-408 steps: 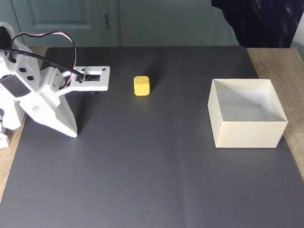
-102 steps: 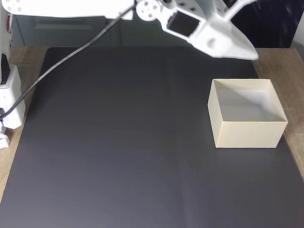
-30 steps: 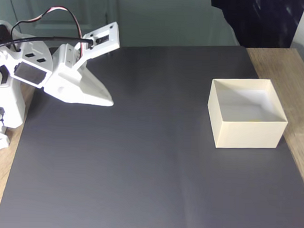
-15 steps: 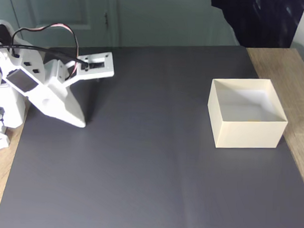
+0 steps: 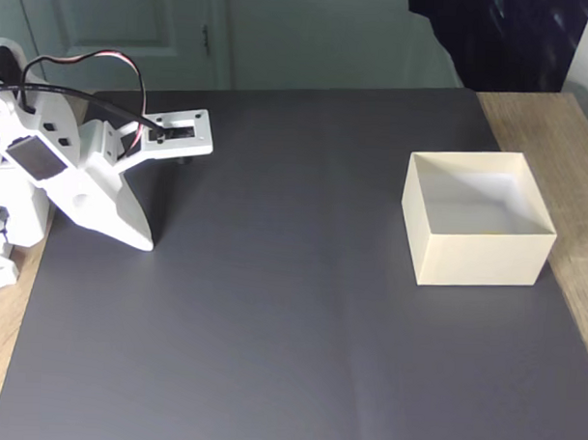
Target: Grasp a cube block and put it in the white box.
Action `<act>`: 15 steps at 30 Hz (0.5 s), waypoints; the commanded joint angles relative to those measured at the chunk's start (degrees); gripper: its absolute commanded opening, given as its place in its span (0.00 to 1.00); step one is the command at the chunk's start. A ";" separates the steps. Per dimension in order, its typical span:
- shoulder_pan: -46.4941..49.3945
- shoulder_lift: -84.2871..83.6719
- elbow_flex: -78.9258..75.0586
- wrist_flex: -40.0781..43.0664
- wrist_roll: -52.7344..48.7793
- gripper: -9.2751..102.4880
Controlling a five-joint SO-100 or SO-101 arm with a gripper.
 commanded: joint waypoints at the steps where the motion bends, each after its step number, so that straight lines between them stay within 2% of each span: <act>1: 0.62 0.44 -0.09 0.44 0.26 0.09; 15: 0.62 0.44 -0.09 0.44 0.62 0.09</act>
